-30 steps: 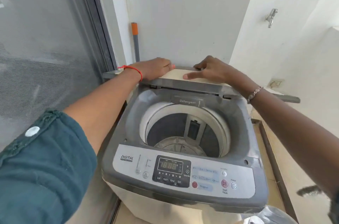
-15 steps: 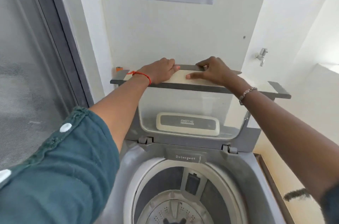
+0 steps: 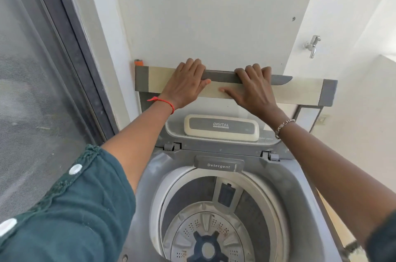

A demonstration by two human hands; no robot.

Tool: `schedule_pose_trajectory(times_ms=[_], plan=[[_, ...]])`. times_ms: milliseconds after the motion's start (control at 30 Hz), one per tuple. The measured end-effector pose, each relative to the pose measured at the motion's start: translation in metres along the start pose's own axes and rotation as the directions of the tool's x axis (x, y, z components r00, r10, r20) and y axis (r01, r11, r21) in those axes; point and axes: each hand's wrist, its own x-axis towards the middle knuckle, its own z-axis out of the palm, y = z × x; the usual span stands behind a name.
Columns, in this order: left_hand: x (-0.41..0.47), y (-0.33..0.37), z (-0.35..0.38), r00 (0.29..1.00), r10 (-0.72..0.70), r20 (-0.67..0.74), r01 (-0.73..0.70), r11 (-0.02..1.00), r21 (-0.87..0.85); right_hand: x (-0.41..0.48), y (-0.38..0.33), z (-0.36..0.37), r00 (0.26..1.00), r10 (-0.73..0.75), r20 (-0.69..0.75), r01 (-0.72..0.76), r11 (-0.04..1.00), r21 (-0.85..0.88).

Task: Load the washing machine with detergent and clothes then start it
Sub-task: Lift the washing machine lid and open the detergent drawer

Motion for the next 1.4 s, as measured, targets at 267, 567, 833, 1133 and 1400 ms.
schedule_pose_trajectory(times_ms=[267, 567, 833, 1133, 1400], plan=[[-0.016, 0.009, 0.007, 1.0, -0.025, 0.004, 0.025, 1.0, -0.015, -0.015, -0.004, -0.001, 0.993, -0.008, 0.122, 0.007, 1.0, 0.007], [-0.032, 0.009, 0.007, 0.995, -0.102, 0.009, 0.102, 0.994, -0.025, -0.017, -0.001, -0.014, 0.978, -0.044, 0.204, 0.035, 0.998, 0.046], [-0.043, -0.001, 0.008, 0.99, -0.143, 0.004, 0.143, 0.989, -0.038, -0.032, 0.007, -0.016, 0.982, -0.024, 0.187, 0.038, 0.997, -0.07], [-0.057, 0.024, 0.017, 0.996, -0.003, -0.092, -0.006, 0.996, -0.094, -0.045, -0.007, -0.018, 0.999, -0.026, 0.039, 0.027, 1.0, -0.008], [-0.156, 0.121, 0.077, 0.914, -0.403, 0.034, 0.316, 0.658, -0.683, -0.146, -0.076, 0.012, 0.825, 0.504, 0.256, -0.538, 0.561, 0.63]])
